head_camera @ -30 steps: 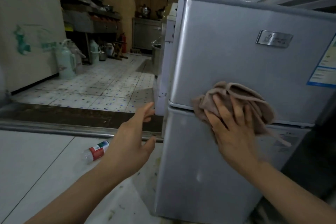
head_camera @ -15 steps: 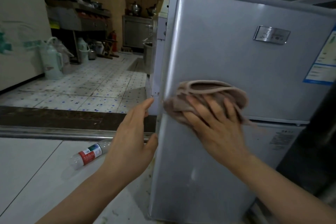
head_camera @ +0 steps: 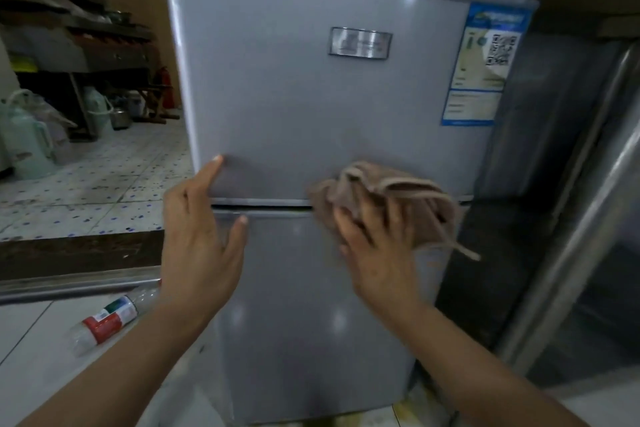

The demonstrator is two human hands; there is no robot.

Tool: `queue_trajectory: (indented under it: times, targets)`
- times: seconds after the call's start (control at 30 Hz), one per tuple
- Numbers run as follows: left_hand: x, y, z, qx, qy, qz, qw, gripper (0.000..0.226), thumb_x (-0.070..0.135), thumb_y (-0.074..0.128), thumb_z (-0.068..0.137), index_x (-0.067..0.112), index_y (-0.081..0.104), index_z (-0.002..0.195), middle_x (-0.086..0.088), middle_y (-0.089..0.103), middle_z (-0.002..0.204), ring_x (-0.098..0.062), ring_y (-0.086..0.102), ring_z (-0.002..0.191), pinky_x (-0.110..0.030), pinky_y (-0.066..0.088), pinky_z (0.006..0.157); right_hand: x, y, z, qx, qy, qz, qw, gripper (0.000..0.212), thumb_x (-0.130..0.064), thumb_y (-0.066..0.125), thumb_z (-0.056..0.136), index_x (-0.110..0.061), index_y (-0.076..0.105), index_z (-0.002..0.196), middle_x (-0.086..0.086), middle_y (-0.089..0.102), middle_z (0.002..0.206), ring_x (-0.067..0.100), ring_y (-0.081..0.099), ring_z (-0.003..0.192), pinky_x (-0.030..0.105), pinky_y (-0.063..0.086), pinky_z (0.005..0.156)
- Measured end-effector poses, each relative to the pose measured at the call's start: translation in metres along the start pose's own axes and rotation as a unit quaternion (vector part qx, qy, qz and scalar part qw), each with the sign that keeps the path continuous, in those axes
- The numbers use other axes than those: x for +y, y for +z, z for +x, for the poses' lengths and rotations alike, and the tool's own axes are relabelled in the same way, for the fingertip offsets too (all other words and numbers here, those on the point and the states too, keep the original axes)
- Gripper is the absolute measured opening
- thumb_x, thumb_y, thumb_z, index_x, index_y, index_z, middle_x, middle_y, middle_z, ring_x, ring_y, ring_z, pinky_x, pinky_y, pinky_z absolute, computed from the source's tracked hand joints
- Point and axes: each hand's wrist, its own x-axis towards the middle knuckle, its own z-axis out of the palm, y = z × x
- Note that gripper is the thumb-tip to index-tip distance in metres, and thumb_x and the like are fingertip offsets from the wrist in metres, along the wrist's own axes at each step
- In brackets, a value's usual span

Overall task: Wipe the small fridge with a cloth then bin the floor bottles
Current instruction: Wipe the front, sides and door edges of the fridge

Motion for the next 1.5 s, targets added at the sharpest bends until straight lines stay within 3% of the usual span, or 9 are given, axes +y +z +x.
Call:
queue_trajectory:
  times: [0.13,0.27,0.4,0.57,0.8,0.97,1.13,1.33,1.5]
  targets:
    - [-0.007,0.003,0.002,0.020,0.036,0.034,0.999,0.072,0.012,0.064,0.082,0.022,0.027,0.143,-0.024,0.039,0.128,-0.033,0.039,0.119,-0.033,0.030,0.096,0.021,0.001,0.002,-0.006,-0.022,-0.044,0.999,0.054,-0.034,0.046,0.083,-0.028,0.035,0.136,0.004,0.029,0.142,0.033,0.029,0.125,0.051,0.022,0.104]
    - [-0.013,0.004,0.003,0.031,0.057,0.022,0.998,0.067,0.022,0.057,0.082,0.025,0.026,0.141,-0.013,0.038,0.125,-0.035,0.040,0.118,-0.036,0.030,0.097,0.063,-0.008,-0.017,0.002,0.145,-0.041,0.989,0.057,-0.033,0.041,0.086,-0.019,0.028,0.140,0.019,0.025,0.150,0.041,0.019,0.135,0.063,0.019,0.108]
    - [-0.023,0.008,0.005,0.046,0.081,0.011,0.996,0.062,0.035,0.058,0.088,0.034,0.026,0.142,-0.004,0.036,0.123,-0.036,0.041,0.118,-0.038,0.030,0.099,0.073,-0.017,0.010,0.042,0.219,0.102,0.969,0.060,-0.031,0.034,0.094,-0.025,0.007,0.147,0.022,0.001,0.155,0.024,-0.002,0.144,0.041,0.007,0.117]
    - [-0.063,0.017,0.012,0.036,0.060,0.001,0.998,0.073,0.057,0.043,0.085,0.027,0.021,0.148,0.005,0.035,0.143,-0.024,0.037,0.132,-0.043,0.033,0.110,0.079,-0.012,0.027,0.086,0.264,0.162,0.947,0.062,-0.039,0.028,0.094,-0.036,-0.003,0.147,0.021,0.005,0.155,0.024,0.014,0.139,0.035,0.014,0.110]
    - [-0.063,0.021,0.010,0.063,0.079,-0.004,0.995,0.068,0.054,0.042,0.089,0.030,0.019,0.148,0.014,0.029,0.142,-0.017,0.031,0.135,-0.029,0.025,0.114,0.040,0.022,-0.094,-0.040,0.304,0.110,0.946,0.074,-0.028,0.043,0.091,-0.017,-0.006,0.146,0.032,0.008,0.149,0.046,0.021,0.134,0.060,0.031,0.105]
    - [-0.054,0.014,-0.020,0.050,0.026,0.012,0.998,0.071,0.050,0.046,0.090,0.029,0.011,0.148,0.010,0.028,0.144,0.001,0.026,0.132,-0.020,0.020,0.112,0.055,0.014,-0.077,-0.042,0.241,0.024,0.969,0.073,-0.034,0.041,0.090,-0.010,0.002,0.147,0.041,0.021,0.144,0.053,0.021,0.134,0.058,0.015,0.107]
    - [-0.067,0.022,-0.052,-0.061,-0.107,0.050,0.991,0.043,0.025,0.055,0.089,0.010,0.044,0.127,-0.015,0.052,0.122,-0.033,0.049,0.113,-0.049,0.044,0.092,0.058,0.017,-0.024,0.079,0.144,0.019,0.986,0.060,-0.034,0.030,0.097,-0.010,0.012,0.149,0.023,0.009,0.152,0.043,0.008,0.141,0.052,0.003,0.118]
    - [-0.063,0.025,-0.055,-0.033,-0.157,0.008,0.987,0.031,0.029,0.055,0.089,0.014,0.045,0.115,-0.003,0.051,0.106,-0.019,0.051,0.091,-0.035,0.041,0.074,0.001,0.038,-0.094,-0.076,-0.100,-0.032,0.992,0.063,-0.021,0.046,0.078,-0.022,0.031,0.139,0.007,0.017,0.152,0.032,0.035,0.125,0.043,0.043,0.086]
    - [-0.061,0.020,-0.054,-0.047,-0.145,-0.011,0.988,0.023,0.030,0.057,0.087,0.026,0.040,0.103,-0.002,0.052,0.103,-0.018,0.053,0.088,-0.032,0.039,0.072,0.023,0.017,-0.057,-0.062,-0.186,-0.081,0.977,0.067,-0.033,0.044,0.085,-0.028,0.020,0.148,0.000,0.014,0.155,0.022,0.016,0.140,0.045,0.022,0.101]
